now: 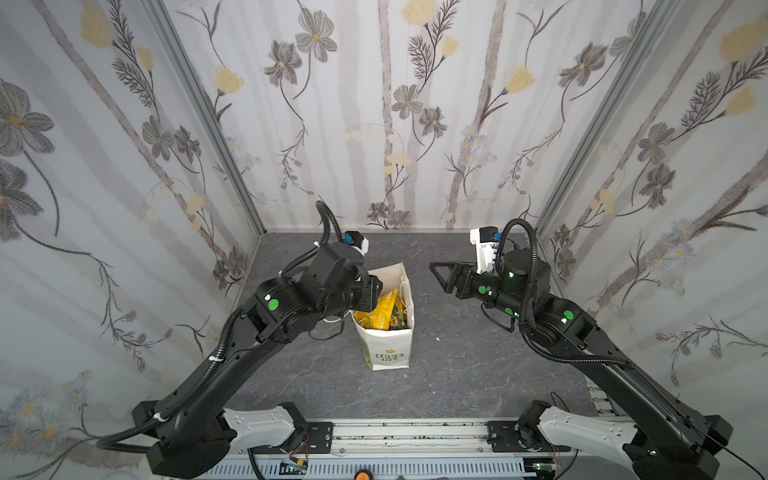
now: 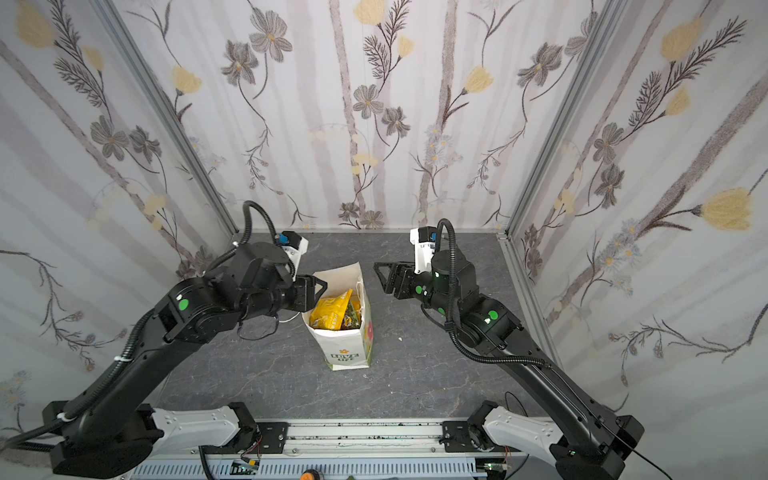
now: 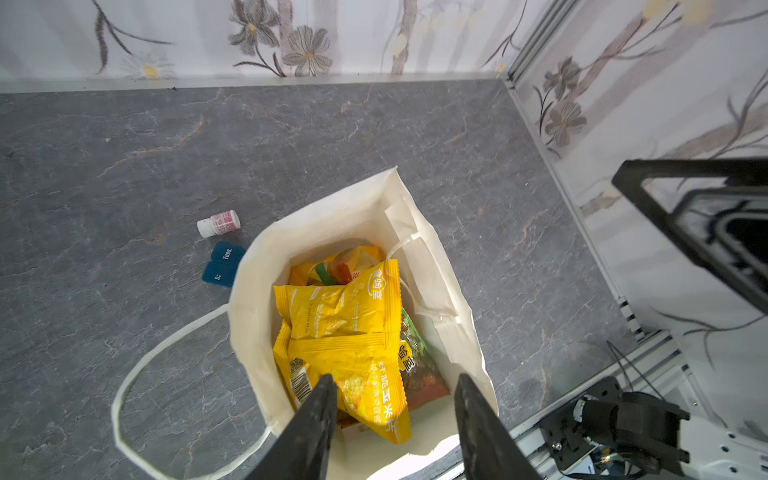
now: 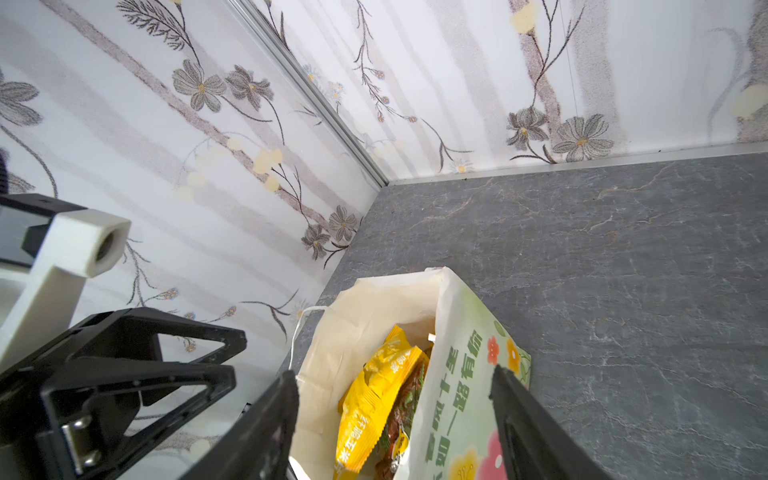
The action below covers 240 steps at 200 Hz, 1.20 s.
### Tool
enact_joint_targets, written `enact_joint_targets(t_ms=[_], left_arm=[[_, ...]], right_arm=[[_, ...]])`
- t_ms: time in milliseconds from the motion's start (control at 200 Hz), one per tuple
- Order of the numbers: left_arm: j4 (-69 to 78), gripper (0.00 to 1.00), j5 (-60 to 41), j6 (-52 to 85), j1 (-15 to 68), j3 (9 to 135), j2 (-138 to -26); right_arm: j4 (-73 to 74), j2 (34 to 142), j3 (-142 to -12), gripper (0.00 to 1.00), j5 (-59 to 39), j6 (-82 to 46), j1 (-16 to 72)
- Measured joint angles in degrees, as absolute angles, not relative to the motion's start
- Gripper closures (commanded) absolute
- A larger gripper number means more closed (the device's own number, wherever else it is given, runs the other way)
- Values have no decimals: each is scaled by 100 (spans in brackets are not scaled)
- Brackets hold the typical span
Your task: Take the snacks out of the paper bag
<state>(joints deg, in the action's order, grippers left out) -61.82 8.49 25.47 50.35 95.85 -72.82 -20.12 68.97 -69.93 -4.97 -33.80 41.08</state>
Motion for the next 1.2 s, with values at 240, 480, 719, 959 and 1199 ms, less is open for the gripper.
enact_joint_targets(t_ms=[240,480,719,959,1199], left_arm=[[-6580,35,1332,2545,5330,9725,-8053],[-6598,20,1704,2438,5358,9771,-8829],[-6628,25,2058,2421,5356,9706,-9345],[-6615,57,2180,2508,5341,9428,-9489],[-6600,86,2250,2617,5336,9371,-9474]], right_arm=[[-2456,6383,-6460,16,-775,-3194,3970],[-2600,6246,-6099,5,-926,-3140,3883],[-2600,6243,-5918,2,-998,-3098,3846],[-2589,6246,-5854,3,-1009,-3098,3802],[-2589,6230,-5850,3,-989,-3098,3785]])
